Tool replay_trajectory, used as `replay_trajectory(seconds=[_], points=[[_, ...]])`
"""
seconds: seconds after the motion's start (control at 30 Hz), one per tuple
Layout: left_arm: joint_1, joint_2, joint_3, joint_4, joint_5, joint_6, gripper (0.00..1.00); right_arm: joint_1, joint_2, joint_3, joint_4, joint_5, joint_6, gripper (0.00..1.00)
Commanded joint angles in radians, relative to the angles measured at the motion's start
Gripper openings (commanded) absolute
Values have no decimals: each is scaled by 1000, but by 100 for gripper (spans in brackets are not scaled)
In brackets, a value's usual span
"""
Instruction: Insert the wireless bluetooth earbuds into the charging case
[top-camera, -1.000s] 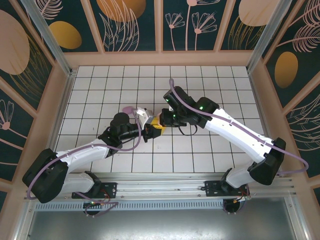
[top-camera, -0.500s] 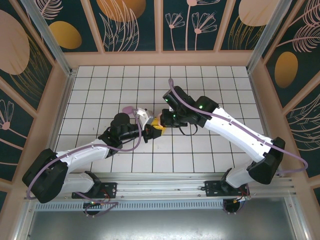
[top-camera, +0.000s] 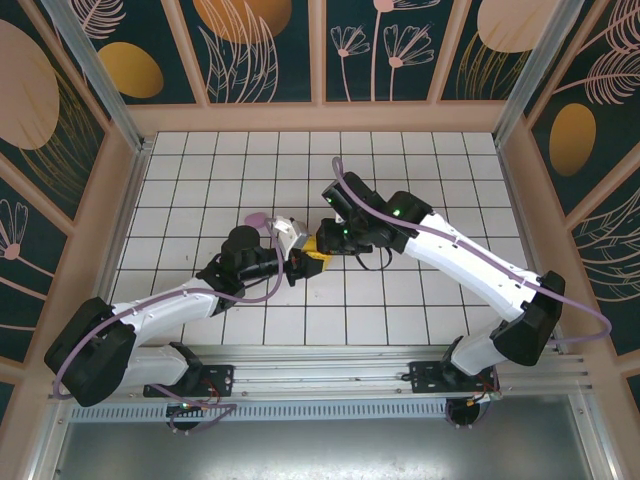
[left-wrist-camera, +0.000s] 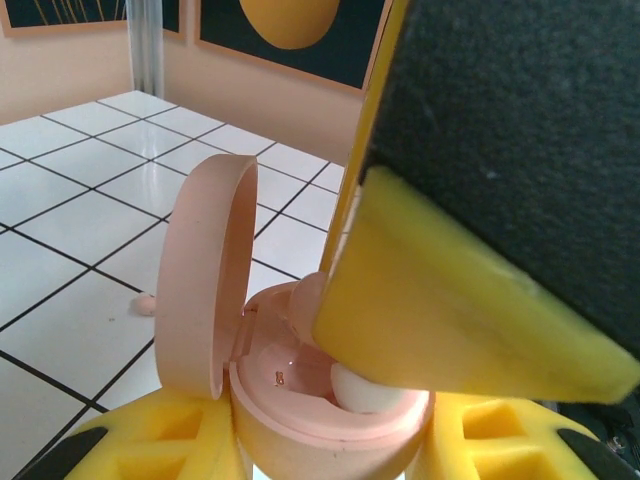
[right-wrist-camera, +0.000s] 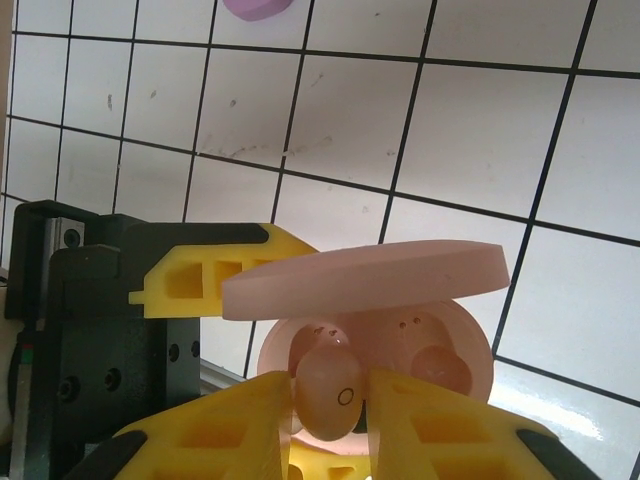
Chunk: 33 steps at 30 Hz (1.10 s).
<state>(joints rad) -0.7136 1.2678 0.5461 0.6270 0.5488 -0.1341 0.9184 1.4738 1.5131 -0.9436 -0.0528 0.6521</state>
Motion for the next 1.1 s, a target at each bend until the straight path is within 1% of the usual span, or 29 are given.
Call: replay_trajectory(seconds=[0.0, 0.13, 0.63, 0.87, 1.07], points=[[-3, -15, 27, 53, 4, 11, 24, 14, 6, 39, -28, -9, -19, 27], [-3, -13, 32, 50, 6, 12, 24, 15, 7, 46, -26, -5, -20, 28], [-3, -11, 33, 45, 0, 18, 24, 15, -11, 64, -21, 4, -23, 28], [-3, -26, 24, 46, -18, 19, 23, 11, -120, 28, 89, 11, -29, 28], [-2, -63, -2, 42, -68, 13, 23, -11, -220, -10, 139, 63, -22, 28]])
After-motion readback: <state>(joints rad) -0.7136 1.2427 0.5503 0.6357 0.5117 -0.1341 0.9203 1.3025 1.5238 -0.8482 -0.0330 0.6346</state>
